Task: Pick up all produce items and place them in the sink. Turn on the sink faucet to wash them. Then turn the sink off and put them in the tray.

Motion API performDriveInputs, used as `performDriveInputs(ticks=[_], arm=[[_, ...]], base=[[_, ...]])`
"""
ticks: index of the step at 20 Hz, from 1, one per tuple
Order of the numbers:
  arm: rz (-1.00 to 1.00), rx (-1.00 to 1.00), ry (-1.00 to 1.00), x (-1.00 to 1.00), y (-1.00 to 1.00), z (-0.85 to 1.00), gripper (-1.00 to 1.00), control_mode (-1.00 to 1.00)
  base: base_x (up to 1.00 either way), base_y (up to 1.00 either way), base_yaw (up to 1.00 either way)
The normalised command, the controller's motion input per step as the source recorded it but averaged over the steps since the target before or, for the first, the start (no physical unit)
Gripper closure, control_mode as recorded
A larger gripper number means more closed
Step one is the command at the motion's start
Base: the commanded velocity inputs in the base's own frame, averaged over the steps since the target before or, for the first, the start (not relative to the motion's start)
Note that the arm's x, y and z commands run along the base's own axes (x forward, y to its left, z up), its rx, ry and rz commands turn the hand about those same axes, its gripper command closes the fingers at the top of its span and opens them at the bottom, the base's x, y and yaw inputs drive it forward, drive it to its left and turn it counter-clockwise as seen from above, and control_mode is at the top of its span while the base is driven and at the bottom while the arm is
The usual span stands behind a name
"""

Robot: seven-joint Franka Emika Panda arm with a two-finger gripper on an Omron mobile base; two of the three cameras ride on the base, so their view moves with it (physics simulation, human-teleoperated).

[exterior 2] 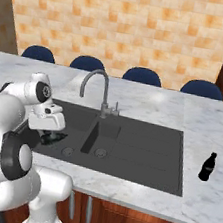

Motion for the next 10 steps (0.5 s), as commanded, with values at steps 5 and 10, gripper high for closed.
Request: performDriveInputs(ticks=[5,10], arm=[[0.02,0.00,-0.01,0.55,0.89,-0.12,1.00,-1.00],[0.04,0.00,-0.06,0.65,0.52,-0.40,1.00,-1.00]], base=[[0.00,0.00,0.00],[0.00,0.00,0.00]])
